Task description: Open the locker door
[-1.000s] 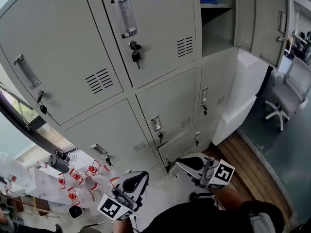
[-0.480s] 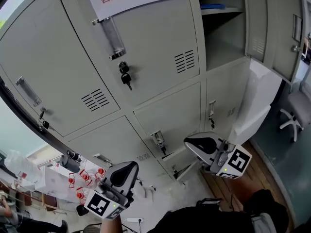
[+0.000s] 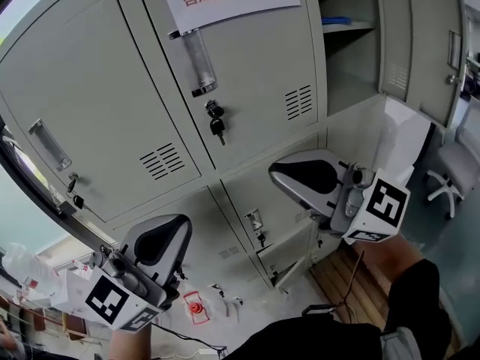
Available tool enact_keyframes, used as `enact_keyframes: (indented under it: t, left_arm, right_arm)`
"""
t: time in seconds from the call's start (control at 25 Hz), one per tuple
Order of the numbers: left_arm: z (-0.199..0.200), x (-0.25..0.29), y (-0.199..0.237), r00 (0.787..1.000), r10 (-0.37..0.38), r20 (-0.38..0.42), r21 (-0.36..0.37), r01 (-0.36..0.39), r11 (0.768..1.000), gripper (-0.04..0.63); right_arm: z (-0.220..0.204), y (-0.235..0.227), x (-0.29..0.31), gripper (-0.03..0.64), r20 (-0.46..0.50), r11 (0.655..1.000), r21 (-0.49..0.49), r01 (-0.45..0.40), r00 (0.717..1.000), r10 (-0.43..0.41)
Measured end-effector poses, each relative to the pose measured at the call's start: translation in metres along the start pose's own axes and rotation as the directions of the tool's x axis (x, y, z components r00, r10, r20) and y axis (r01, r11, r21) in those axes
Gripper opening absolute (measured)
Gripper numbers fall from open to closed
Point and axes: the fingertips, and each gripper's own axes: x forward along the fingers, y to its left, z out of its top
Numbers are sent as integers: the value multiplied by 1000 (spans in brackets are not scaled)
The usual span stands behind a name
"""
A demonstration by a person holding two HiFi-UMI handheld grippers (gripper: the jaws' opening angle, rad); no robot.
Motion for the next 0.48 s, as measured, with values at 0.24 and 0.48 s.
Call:
enact_keyframes:
  t: [0.24, 0.48]
  left_arm:
    - [32, 4, 20, 1000, -26, -15, 3, 26, 1000, 17]
    - [70, 8, 42, 1000, -7, 14, 56, 6, 998, 18]
  right_arm:
    - [46, -24, 39, 9, -5, 998, -69, -4, 1000, 4]
    - [84, -48, 72, 15, -47, 985, -172, 18, 999, -27]
